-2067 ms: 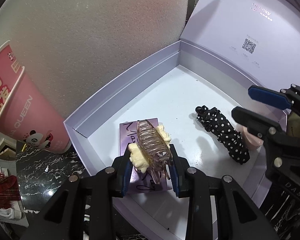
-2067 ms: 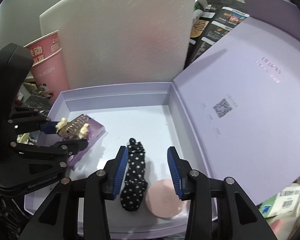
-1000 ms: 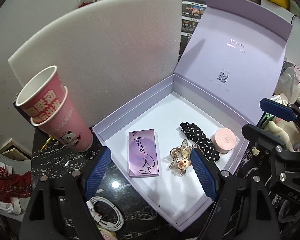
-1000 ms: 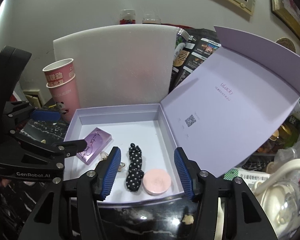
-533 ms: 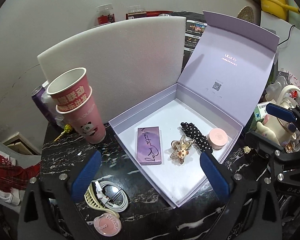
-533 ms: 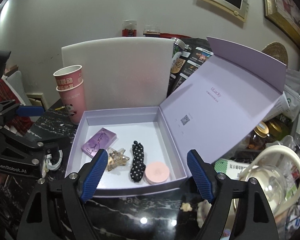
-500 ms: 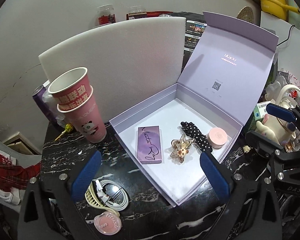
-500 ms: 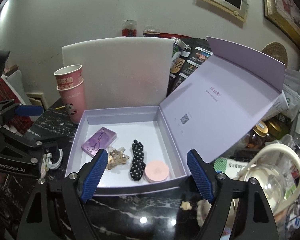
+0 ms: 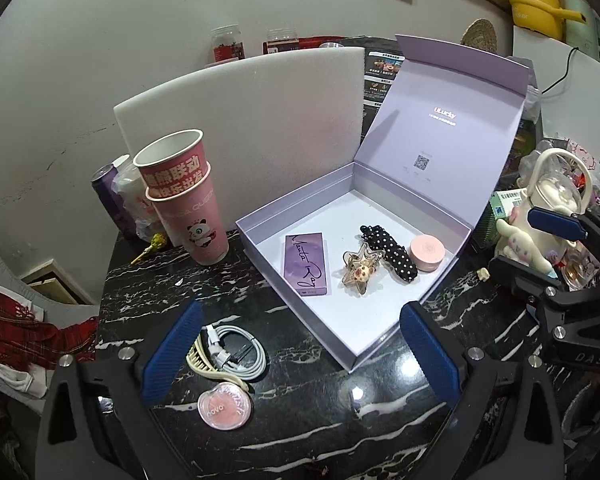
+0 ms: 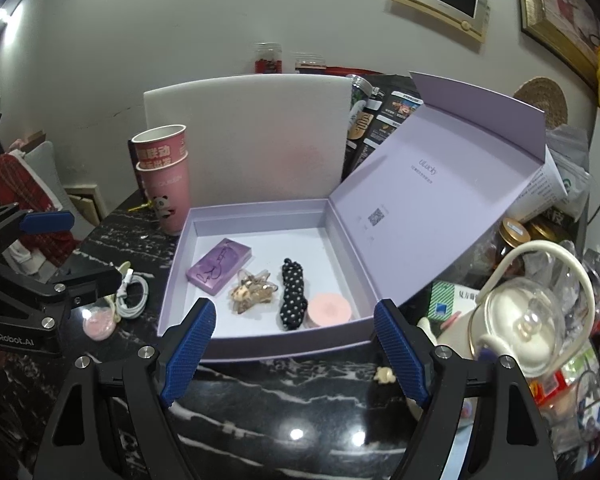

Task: Organize rigid objects
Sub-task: 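Withdraw both tools from the gift box back toward the remaining items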

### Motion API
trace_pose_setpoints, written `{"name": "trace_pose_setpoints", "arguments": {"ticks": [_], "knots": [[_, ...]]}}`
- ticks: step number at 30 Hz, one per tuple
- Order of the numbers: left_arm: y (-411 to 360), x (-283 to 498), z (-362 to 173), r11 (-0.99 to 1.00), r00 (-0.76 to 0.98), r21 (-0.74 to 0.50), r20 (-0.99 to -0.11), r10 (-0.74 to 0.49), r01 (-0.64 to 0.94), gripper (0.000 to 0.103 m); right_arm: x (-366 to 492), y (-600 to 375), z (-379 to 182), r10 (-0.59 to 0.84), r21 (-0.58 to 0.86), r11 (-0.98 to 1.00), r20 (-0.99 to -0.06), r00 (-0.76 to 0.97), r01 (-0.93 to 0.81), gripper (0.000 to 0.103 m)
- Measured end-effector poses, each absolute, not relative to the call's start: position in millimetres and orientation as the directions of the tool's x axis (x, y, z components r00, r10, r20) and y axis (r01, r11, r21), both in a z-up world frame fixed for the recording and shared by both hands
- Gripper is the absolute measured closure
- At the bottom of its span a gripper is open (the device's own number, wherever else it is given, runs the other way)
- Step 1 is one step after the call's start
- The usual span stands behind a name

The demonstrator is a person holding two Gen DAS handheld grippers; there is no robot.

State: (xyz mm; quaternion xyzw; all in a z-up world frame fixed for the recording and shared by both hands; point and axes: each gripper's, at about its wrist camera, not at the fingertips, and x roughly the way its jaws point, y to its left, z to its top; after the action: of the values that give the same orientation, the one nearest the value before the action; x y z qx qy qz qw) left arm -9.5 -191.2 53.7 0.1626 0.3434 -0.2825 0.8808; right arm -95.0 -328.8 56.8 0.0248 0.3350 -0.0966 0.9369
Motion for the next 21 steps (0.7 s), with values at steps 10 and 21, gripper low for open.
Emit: {"name": "trace_pose_setpoints", "arguments": {"ticks": [10, 21], "knots": [[-168.4, -34.2, 48.2, 0.801, 0.606, 0.06, -0.688, -0.4, 0.596, 0.002, -115.5, -304.7, 48.5, -0.116, 0.005, 0.988, -0.638, 0.762, 0.155, 0.021], [-144.1, -52.6, 36.2, 0.83, 0.609, 0.045, -0.702, -0.37, 0.556, 0.002, -127.5, -281.9, 38.6, -0.061, 0.017, 0.996, -0.639, 0.767, 0.093, 0.021]]}}
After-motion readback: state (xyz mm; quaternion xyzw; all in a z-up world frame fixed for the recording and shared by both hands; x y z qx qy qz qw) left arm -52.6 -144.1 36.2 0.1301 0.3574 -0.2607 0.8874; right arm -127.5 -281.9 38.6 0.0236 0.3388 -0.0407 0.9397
